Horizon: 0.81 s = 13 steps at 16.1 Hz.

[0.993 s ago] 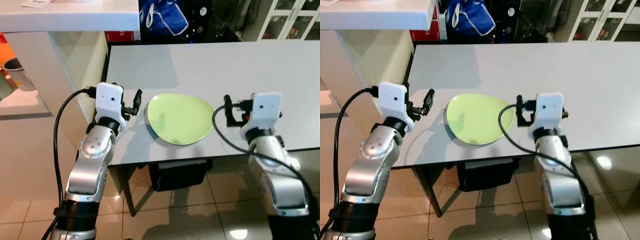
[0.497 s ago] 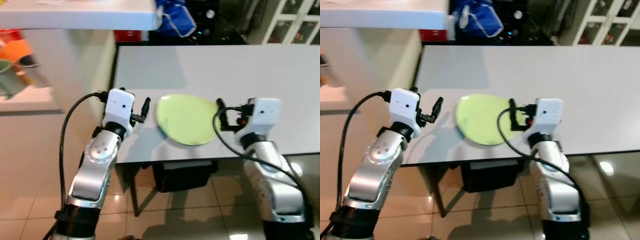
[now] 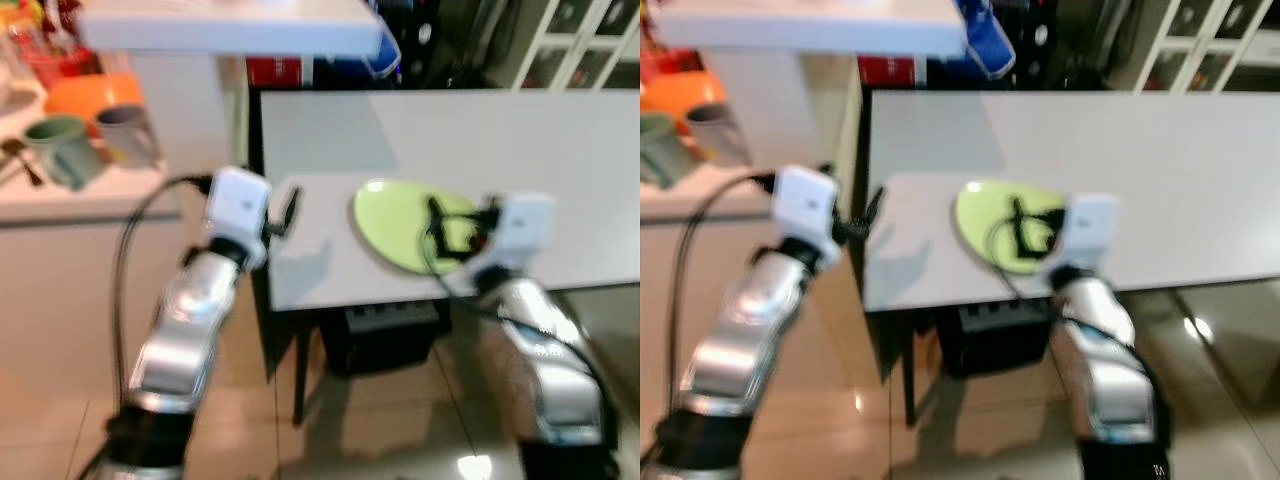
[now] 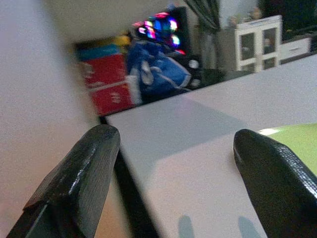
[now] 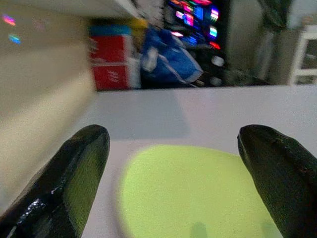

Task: Setting the table

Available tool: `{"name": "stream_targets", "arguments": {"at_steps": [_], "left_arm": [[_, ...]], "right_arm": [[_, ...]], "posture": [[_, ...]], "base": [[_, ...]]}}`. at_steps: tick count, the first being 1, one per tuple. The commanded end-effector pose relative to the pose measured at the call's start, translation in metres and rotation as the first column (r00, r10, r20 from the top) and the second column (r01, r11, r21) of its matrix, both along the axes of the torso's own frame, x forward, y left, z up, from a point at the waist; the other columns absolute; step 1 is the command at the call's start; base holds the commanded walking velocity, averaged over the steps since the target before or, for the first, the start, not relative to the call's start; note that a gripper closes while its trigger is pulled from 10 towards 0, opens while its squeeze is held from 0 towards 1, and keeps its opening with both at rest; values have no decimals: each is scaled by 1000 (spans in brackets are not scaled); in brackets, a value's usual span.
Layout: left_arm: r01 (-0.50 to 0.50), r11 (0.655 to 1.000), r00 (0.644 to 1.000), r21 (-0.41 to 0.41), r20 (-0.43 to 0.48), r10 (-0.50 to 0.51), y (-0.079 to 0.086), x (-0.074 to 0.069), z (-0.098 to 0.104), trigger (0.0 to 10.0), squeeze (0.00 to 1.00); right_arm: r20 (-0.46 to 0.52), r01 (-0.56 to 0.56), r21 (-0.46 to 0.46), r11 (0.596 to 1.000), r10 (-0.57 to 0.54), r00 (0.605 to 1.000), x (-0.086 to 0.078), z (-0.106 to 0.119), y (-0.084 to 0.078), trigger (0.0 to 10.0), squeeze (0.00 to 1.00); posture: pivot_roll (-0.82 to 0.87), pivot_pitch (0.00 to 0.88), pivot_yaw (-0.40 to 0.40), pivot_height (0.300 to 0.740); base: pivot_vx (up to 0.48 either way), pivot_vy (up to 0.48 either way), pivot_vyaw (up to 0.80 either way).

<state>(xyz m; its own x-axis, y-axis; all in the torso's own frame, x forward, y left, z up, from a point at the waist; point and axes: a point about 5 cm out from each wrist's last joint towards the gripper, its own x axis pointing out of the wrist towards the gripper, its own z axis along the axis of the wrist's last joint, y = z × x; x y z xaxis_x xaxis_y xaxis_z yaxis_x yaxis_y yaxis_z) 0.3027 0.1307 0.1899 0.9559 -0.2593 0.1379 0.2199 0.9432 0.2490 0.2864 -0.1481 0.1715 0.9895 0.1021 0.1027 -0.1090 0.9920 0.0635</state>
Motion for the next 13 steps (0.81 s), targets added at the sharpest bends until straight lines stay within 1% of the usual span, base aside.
{"name": "stream_targets", "arguments": {"at_steps": [1, 3, 4, 6, 9, 11, 13], "left_arm": [[11, 1000, 1000, -11, 21, -11, -5, 0, 7, 10000, 0], [7, 1000, 1000, -15, 25, -6, -4, 1, 8, 10000, 0], [11, 1000, 1000, -8, 25, -11, -6, 1, 8, 10000, 0], [11, 1000, 1000, -8, 29, -10, -5, 2, 10, 10000, 0], [-10, 1000, 1000, -2, 24, 10, 0, 2, 8, 10000, 0], [-15, 1000, 1000, 2, 14, 15, -2, 5, 4, 10000, 0], [-10, 1000, 1000, 8, 9, 10, -4, 4, 4, 10000, 0]], "right_arm": [[4, 11, -2, 1000, -11, 1000, 0, 3, -5, 10000, 0], [6, 2, -1, 1000, -2, 1000, 1, 4, -3, 10000, 0], [8, -1, 18, 1000, 1, 1000, 3, 4, -3, 10000, 0], [13, -12, 16, 1000, 12, 1000, 4, 5, -1, 10000, 0], [11, -23, 22, 999, 23, 1000, 4, 5, 4, 10000, 0], [-5, -29, 7, 1000, 29, 1000, 6, 4, 7, 10000, 0], [-14, -21, 13, 1000, 21, 1000, 7, 2, 5, 10000, 0]], "posture": [[-38, 0, -23, 740], [-33, 0, -20, 740], [-16, 0, -25, 740], [-16, 0, -25, 740], [-23, 0, -33, 740], [-33, 0, -24, 740], [-18, 0, -25, 740]], "base": [[0, 345, 0], [0, 343, 0], [0, 345, 0], [0, 347, 0], [0, 345, 0], [0, 345, 0], [0, 345, 0]]}}
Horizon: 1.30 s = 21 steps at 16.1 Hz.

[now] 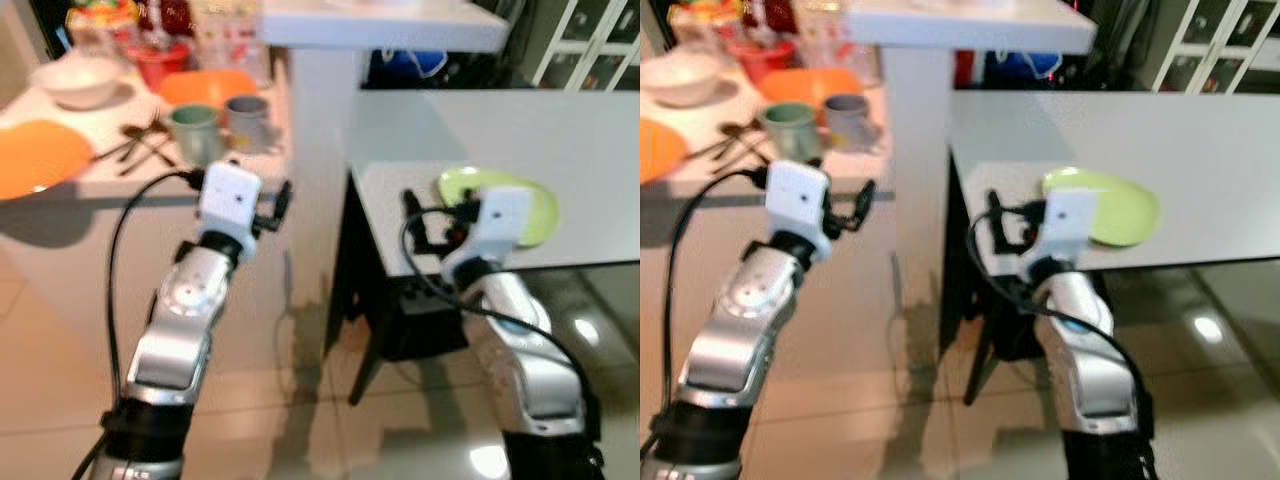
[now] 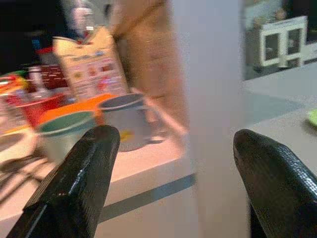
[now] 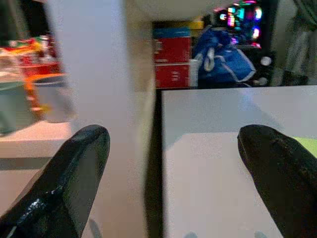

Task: Setting the table

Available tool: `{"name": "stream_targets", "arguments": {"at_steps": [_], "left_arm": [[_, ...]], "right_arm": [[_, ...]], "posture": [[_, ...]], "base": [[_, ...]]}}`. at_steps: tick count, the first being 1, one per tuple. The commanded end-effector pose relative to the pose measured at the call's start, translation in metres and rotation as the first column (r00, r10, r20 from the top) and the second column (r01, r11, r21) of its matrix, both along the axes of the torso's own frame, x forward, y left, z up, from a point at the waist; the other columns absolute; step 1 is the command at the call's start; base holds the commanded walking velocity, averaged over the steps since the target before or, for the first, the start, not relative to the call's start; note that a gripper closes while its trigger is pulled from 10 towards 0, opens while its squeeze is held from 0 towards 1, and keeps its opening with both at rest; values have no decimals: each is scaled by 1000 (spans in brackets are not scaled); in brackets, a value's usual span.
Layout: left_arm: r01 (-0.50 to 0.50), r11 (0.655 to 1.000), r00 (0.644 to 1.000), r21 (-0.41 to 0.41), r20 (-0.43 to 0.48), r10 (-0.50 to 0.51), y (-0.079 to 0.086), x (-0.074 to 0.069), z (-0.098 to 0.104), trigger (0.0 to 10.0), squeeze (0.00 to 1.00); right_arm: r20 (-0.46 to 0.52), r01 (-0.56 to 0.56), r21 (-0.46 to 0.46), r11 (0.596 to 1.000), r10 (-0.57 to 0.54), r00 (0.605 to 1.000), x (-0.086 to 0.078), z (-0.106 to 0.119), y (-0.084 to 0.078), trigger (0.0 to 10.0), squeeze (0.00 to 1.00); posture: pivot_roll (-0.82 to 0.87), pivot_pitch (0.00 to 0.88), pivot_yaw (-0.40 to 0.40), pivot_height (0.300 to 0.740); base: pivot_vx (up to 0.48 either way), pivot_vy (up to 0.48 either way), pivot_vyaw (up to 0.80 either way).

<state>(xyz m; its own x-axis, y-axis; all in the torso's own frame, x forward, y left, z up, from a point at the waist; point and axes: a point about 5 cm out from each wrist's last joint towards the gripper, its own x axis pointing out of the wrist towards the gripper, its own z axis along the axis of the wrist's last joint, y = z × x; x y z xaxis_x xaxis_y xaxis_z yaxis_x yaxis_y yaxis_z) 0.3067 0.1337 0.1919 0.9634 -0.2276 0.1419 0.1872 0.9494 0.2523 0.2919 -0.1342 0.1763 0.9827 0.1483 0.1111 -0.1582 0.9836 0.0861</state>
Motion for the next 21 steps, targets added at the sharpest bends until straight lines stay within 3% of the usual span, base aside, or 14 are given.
{"name": "stream_targets", "arguments": {"at_steps": [1, 5, 19, 21], "left_arm": [[24, 1000, 1000, 6, 6, -24, -7, 0, 3, 10000, 0], [-10, 1000, 1000, 8, 8, 10, 0, 4, 3, 10000, 0], [-12, 1000, 1000, 1, 4, 12, -8, 6, 2, 10000, 0], [-11, 1000, 1000, 26, 21, 11, -4, 7, 4, 10000, 0]], "right_arm": [[-24, 26, -10, 1000, -26, 999, 2, -3, -8, 10000, 0], [-30, 11, -20, 1000, -12, 999, 3, -3, -3, 10000, 0], [-51, 11, -17, 1000, -12, 999, 7, -4, -7, 10000, 0], [-57, -5, -14, 1000, 4, 998, 8, -5, -1, 10000, 0]], "posture": [[-17, 0, -25, 740], [-30, 0, -32, 740], [-26, 0, -25, 740], [-30, 0, -30, 740]], "base": [[0, 341, 0], [0, 343, 0], [0, 343, 0], [0, 172, 0]]}}
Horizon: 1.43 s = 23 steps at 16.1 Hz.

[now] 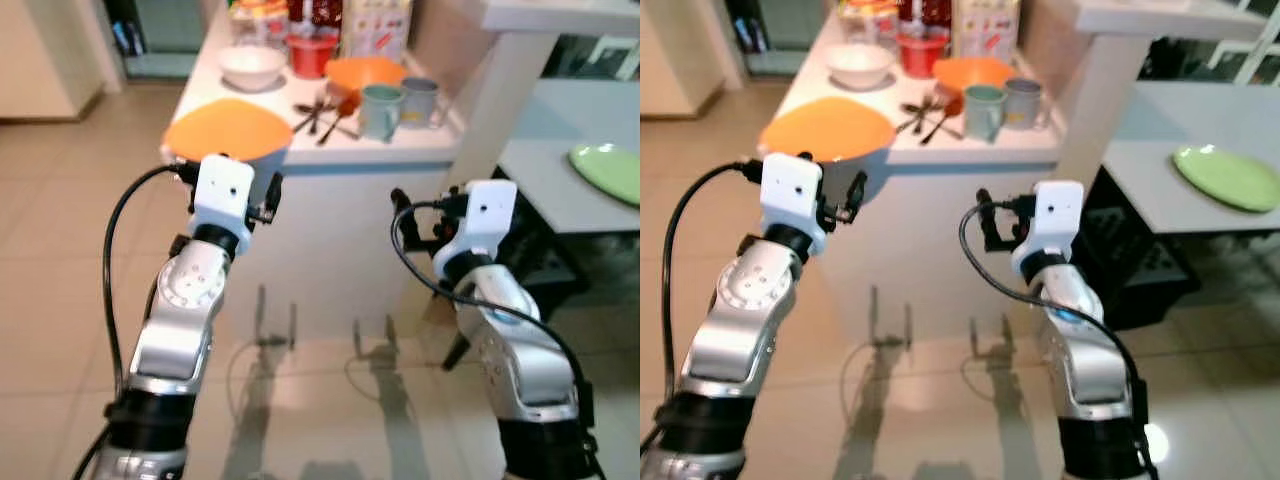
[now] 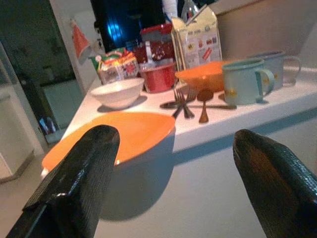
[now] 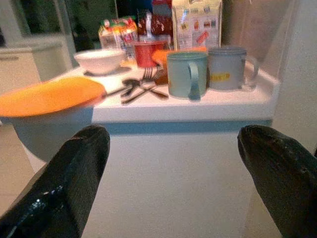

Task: Setting the table

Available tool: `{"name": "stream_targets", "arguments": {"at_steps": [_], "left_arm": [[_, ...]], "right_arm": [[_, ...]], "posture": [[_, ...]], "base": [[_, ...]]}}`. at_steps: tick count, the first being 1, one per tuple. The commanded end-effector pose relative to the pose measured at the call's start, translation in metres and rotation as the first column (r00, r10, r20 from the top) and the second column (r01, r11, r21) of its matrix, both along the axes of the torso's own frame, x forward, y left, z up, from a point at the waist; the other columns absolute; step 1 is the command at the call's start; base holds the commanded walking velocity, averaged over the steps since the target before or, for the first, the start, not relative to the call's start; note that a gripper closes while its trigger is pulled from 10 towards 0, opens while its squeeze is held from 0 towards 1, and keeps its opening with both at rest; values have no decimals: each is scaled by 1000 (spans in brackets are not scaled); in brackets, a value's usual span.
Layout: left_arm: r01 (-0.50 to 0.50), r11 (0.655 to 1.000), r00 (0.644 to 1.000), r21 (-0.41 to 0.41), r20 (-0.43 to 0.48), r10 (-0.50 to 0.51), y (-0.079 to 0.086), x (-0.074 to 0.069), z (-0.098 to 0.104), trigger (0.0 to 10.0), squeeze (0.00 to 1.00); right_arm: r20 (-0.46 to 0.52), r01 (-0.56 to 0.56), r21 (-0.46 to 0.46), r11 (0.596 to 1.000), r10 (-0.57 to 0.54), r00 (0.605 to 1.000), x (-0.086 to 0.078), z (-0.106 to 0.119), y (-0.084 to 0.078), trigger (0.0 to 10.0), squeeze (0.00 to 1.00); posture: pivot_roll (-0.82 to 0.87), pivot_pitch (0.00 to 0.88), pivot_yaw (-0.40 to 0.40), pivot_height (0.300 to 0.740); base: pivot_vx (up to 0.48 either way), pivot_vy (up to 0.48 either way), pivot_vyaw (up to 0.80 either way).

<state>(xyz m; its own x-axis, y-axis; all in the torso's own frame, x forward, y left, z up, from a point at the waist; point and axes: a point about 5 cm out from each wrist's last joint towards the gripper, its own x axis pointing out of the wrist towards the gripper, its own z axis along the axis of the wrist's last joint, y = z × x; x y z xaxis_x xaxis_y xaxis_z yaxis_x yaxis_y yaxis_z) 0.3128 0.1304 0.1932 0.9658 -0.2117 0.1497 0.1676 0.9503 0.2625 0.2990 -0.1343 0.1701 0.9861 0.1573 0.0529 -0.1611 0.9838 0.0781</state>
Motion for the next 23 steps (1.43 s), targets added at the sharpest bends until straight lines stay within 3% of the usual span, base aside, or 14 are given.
{"name": "stream_targets", "arguments": {"at_steps": [1, 2, 5, 7, 11, 15, 23], "left_arm": [[0, 999, 1000, 43, 13, 0, 0, 1, 1, 10000, 0], [-17, 997, 1000, 75, 13, 16, 2, 1, 0, 10000, 0], [-77, 997, 997, 8, 20, 77, 4, 4, 0, 10000, 0], [-72, 997, 997, 20, 31, 71, 2, 3, 5, 10000, 0], [-108, 994, 993, 30, 46, 106, 10, 5, 9, 10000, 0], [-95, 994, 995, 52, 49, 92, 9, 3, 8, 10000, 0], [-77, 995, 996, 58, 38, 75, 9, 1, 5, 10000, 0]], "right_arm": [[-1, 2, 2, 1000, -2, 1000, 1, 1, 0, 10000, 0], [1, -2, -3, 1000, 2, 1000, 1, 2, 0, 10000, 0], [8, 9, -7, 1000, -9, 1000, 2, 5, -5, 10000, 0], [6, 6, 1, 1000, -6, 1000, 5, 5, -6, 10000, 0], [8, -77, -44, 996, 77, 997, 10, 6, 8, 10000, 0], [-1, -91, -58, 994, 91, 996, 10, 4, 7, 10000, 0], [-5, -151, -108, 983, 152, 988, 9, 2, 15, 10000, 0]], "posture": [[-35, 0, -32, 740], [-40, 0, -37, 740], [-38, 0, -30, 740], [-16, 0, -37, 740], [-3, 0, -56, 740], [-2, 0, -56, 740], [-1, 0, -62, 740]], "base": [[0, 0, 0], [0, -480, 0], [0, -160, 0], [0, 0, 0], [0, 0, 159], [299, 0, 800], [353, 0, 51]]}}
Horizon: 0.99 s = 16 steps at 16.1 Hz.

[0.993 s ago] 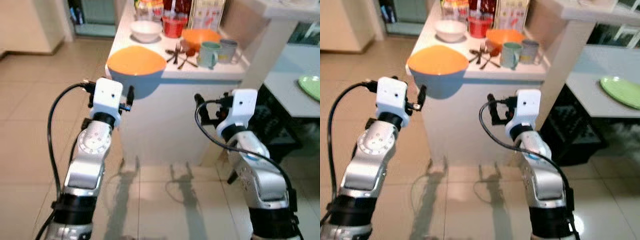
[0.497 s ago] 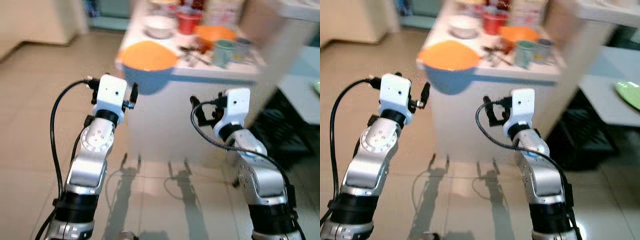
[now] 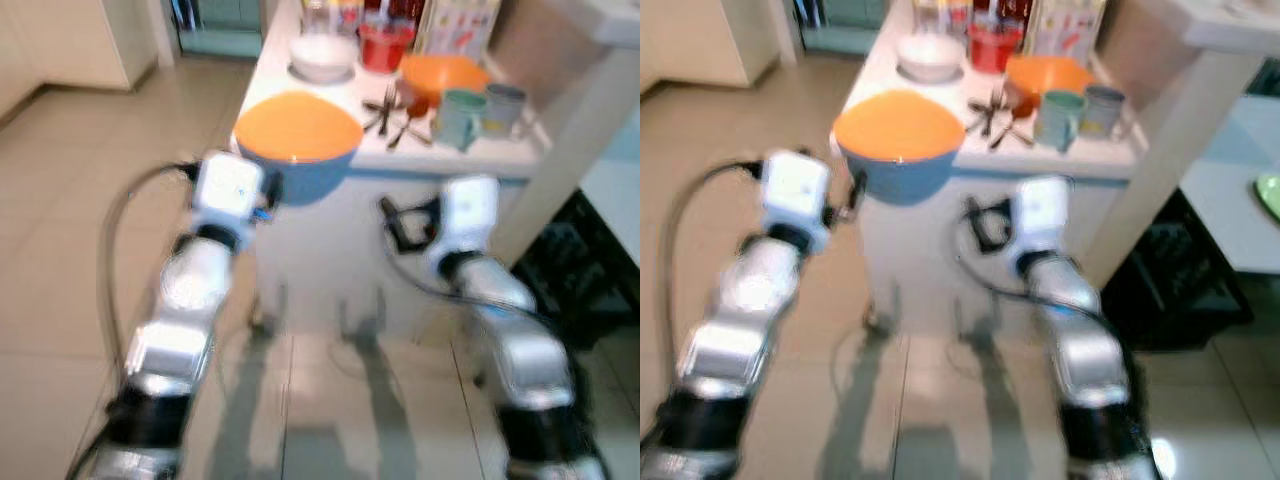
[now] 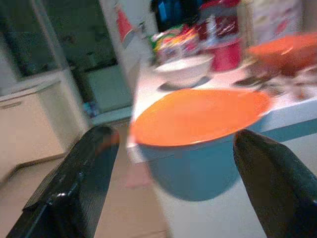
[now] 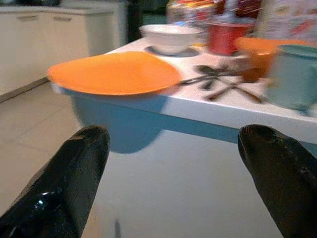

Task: Setting the table

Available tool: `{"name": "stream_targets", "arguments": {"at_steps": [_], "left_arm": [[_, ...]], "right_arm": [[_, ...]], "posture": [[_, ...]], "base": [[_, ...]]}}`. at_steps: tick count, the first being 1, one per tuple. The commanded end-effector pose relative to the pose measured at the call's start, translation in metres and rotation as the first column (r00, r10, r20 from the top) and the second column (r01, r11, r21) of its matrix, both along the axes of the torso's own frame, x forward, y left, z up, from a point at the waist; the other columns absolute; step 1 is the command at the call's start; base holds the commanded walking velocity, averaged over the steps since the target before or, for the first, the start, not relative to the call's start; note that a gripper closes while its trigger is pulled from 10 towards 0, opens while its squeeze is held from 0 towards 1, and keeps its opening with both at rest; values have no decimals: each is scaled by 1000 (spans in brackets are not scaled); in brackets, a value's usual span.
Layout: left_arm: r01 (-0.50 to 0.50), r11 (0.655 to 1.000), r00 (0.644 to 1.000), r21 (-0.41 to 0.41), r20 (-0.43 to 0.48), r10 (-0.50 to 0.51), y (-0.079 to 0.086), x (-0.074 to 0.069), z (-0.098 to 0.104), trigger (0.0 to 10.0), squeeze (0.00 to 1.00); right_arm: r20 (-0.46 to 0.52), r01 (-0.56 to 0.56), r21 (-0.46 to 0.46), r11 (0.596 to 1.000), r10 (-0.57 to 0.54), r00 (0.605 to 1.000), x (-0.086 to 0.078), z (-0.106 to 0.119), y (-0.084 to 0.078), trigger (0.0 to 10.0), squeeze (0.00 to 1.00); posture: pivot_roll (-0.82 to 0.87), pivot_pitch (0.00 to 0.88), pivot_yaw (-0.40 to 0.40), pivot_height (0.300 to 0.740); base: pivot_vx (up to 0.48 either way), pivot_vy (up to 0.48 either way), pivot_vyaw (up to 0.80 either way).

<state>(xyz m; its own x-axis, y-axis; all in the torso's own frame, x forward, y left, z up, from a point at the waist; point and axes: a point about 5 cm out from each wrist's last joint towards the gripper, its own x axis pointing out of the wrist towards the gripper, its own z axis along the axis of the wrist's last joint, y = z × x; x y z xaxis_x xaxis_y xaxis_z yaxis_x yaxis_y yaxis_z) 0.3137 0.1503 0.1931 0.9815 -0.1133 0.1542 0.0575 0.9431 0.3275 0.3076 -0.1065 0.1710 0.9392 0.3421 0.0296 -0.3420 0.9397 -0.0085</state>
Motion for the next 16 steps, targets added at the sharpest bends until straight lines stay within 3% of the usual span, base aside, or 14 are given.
{"name": "stream_targets", "arguments": {"at_steps": [1, 4, 16], "left_arm": [[36, 999, 999, -5, 19, -36, -11, -1, 5, 10000, 0], [34, 999, 999, -4, 22, -34, -10, -1, 6, 10000, 0], [47, 999, 999, 3, 22, -47, -11, 0, 6, 10000, 0]], "right_arm": [[7, 36, -21, 999, -36, 999, 1, 0, -13, 10000, 0], [13, 41, -21, 999, -40, 999, 3, 2, -13, 10000, 0], [31, 12, -9, 1000, -11, 999, 6, 16, -14, 10000, 0]], "posture": [[5, 0, -67, 740], [7, 0, -70, 740], [4, 0, -67, 740]], "base": [[364, 0, 581], [369, 0, 669], [370, 0, 0]]}}
